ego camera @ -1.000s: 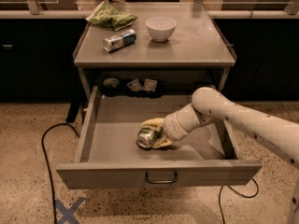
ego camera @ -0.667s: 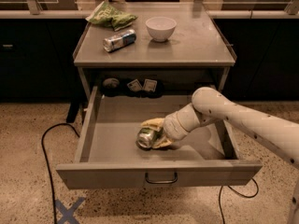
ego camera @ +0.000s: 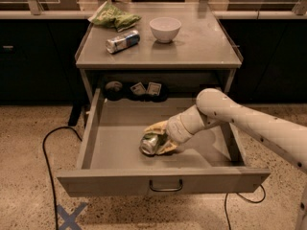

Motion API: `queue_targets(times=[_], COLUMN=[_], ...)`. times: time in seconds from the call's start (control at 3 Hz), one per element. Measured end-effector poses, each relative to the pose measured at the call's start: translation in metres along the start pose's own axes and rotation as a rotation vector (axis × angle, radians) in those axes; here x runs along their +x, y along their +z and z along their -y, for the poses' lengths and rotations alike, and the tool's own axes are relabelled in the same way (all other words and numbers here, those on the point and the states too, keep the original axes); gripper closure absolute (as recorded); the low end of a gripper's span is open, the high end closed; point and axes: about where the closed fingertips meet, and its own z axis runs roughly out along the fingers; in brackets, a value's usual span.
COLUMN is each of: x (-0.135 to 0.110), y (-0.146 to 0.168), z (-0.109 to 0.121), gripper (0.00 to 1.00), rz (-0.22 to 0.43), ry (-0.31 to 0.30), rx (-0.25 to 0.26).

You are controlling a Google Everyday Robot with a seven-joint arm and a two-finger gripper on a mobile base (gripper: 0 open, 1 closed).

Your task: Place green can into top drawer

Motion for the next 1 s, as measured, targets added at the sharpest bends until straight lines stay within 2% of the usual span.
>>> queue_targets(times=[0.33, 1.0], x=[0.0000, -0.0037], y=[0.0001, -0.0065], z=[0.0000, 0.0052], gripper=[0.00, 0.00], rz=[0.000, 0.000], ry=[0.000, 0.000], rx=[0.000, 0.000])
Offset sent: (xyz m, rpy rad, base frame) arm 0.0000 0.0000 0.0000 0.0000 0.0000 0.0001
